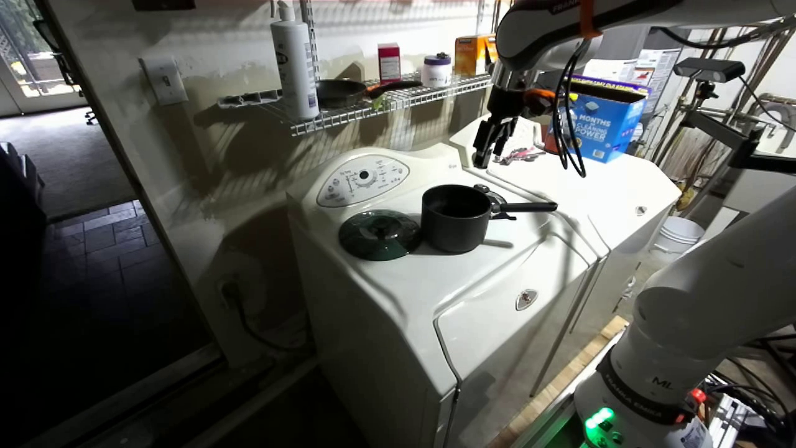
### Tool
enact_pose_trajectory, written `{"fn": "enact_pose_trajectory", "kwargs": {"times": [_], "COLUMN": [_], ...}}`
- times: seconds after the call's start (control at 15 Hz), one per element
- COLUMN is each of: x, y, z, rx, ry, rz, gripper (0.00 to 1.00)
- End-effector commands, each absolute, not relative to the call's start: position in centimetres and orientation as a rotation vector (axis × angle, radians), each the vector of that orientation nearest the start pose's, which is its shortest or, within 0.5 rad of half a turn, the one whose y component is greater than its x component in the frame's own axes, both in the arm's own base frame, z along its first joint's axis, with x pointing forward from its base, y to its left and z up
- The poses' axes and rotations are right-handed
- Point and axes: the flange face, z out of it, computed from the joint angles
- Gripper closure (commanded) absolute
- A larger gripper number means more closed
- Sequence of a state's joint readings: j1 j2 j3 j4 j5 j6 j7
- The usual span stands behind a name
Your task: Remove the glass lid from the pot and put it on the pot holder on the right
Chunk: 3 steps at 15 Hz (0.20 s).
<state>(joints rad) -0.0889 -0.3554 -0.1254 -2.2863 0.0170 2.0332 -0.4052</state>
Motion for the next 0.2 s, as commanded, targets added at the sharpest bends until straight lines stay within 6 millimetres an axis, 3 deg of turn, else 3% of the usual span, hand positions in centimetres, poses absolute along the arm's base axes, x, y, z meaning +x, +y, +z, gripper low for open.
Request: {"fn": "enact_pose_trajectory", "kwargs": {"times": [0.0, 0.13], "x": [44.35, 44.31], "y": [-9.95, -9.95], "z": [50.17, 50.21], "rx": [-3.096, -3.097], "ry": [-0.294, -0.295], "rz": [-0.174, -0.175], "gripper": [0.0, 0.0]}}
